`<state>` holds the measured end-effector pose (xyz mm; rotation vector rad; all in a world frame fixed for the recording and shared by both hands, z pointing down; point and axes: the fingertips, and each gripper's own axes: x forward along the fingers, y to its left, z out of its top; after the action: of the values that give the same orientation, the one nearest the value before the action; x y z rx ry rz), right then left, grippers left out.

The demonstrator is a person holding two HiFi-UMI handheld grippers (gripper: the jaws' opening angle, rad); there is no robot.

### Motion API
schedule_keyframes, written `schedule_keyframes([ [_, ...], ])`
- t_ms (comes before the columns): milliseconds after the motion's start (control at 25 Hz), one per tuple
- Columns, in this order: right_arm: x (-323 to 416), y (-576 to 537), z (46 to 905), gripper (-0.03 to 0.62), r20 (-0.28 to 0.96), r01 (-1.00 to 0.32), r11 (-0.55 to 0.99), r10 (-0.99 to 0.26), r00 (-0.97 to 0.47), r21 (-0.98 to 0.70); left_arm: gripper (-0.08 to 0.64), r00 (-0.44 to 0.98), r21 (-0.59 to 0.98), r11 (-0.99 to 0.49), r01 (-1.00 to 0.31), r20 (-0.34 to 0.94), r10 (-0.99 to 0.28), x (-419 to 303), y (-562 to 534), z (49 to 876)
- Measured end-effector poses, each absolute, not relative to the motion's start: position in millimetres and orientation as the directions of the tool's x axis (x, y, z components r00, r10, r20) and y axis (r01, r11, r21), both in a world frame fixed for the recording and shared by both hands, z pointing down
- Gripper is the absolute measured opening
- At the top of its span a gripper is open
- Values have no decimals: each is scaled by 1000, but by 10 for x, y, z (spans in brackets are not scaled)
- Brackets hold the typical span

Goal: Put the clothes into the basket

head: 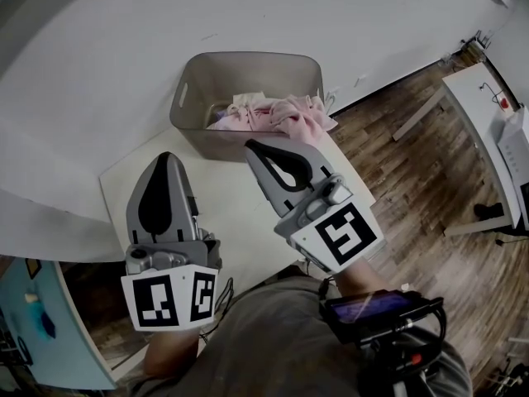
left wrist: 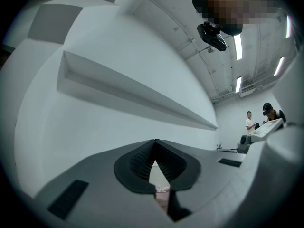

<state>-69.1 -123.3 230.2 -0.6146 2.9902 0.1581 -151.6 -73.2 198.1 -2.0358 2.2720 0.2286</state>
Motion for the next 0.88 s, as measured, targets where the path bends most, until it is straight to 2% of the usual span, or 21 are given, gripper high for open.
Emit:
schedule_keyframes([
  [880, -790, -1578, 2543, 8, -52, -296, 954, -294, -954, 47, 9, -155, 48, 151, -987, -101, -983, -1487, -1165, 2122],
])
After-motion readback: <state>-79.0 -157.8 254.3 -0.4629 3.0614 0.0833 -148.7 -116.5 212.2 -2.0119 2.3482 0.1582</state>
